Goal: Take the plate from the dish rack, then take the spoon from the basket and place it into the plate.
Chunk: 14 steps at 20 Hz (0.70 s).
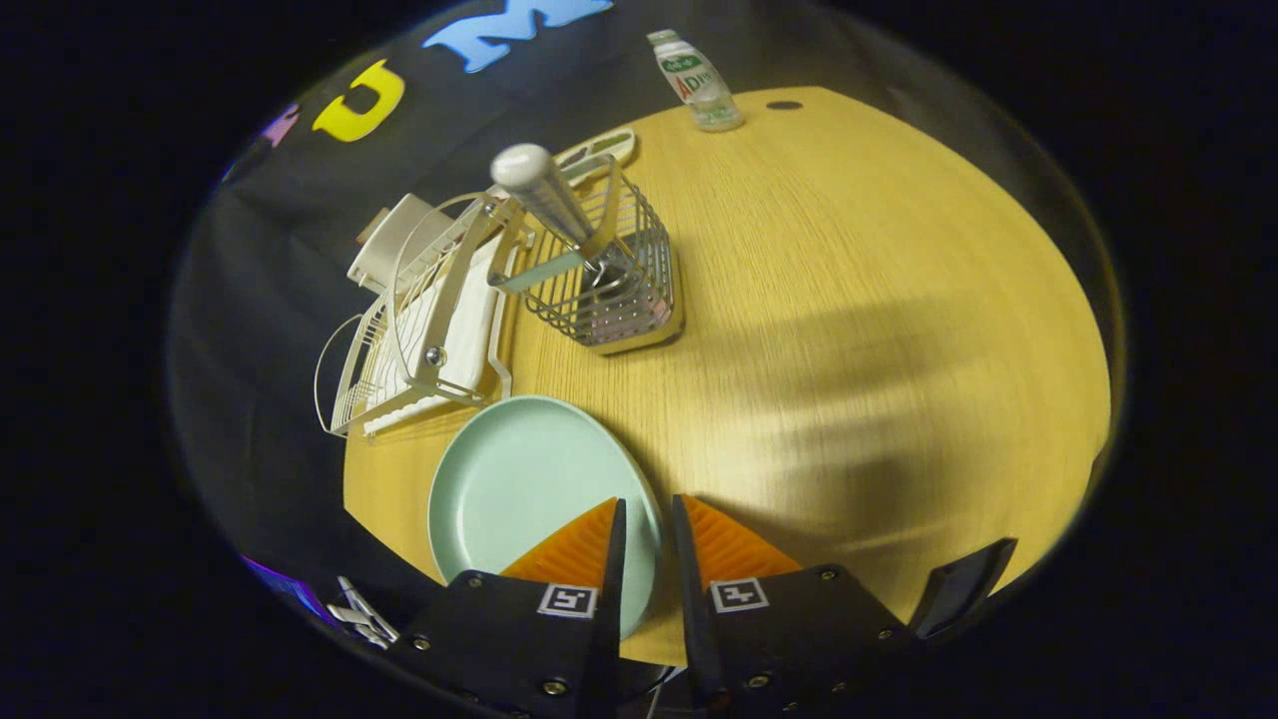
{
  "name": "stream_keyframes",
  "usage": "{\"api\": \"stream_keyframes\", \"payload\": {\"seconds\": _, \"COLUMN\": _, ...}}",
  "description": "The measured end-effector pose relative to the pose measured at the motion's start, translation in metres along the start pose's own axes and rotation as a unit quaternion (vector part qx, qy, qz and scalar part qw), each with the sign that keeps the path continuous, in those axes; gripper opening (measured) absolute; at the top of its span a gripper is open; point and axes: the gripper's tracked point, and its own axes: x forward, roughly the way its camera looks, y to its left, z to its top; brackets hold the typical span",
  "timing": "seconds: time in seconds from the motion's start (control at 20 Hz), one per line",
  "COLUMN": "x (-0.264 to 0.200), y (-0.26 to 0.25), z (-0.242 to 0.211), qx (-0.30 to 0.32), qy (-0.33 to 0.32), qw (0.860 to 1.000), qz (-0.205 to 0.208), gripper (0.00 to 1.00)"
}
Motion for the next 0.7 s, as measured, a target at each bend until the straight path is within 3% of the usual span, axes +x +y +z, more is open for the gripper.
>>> {"api": "stream_keyframes", "payload": {"seconds": 0.1, "x": -0.015, "y": -0.005, "z": 0.014, "qx": -0.056, "qy": -0.042, "qw": 0.997, "qz": -0.026, "gripper": 0.38}}
{"api": "stream_keyframes", "payload": {"seconds": 0.2, "x": -0.038, "y": -0.002, "z": 0.04, "qx": -0.104, "qy": -0.113, "qw": 0.987, "qz": -0.041, "gripper": 0.38}}
{"api": "stream_keyframes", "payload": {"seconds": 0.25, "x": -0.054, "y": 0.002, "z": 0.054, "qx": -0.126, "qy": -0.159, "qw": 0.978, "qz": -0.04, "gripper": 0.38}}
{"api": "stream_keyframes", "payload": {"seconds": 0.4, "x": -0.097, "y": 0.009, "z": 0.101, "qx": -0.176, "qy": -0.314, "qw": 0.932, "qz": -0.049, "gripper": 0.38}}
{"api": "stream_keyframes", "payload": {"seconds": 0.45, "x": -0.106, "y": 0.007, "z": 0.109, "qx": -0.184, "qy": -0.344, "qw": 0.919, "qz": -0.055, "gripper": 0.38}}
{"api": "stream_keyframes", "payload": {"seconds": 0.6, "x": -0.11, "y": 0.005, "z": 0.115, "qx": -0.191, "qy": -0.378, "qw": 0.904, "qz": -0.054, "gripper": 0.38}}
{"api": "stream_keyframes", "payload": {"seconds": 0.7, "x": -0.121, "y": 0.007, "z": 0.13, "qx": -0.206, "qy": -0.42, "qw": 0.882, "qz": -0.054, "gripper": 0.38}}
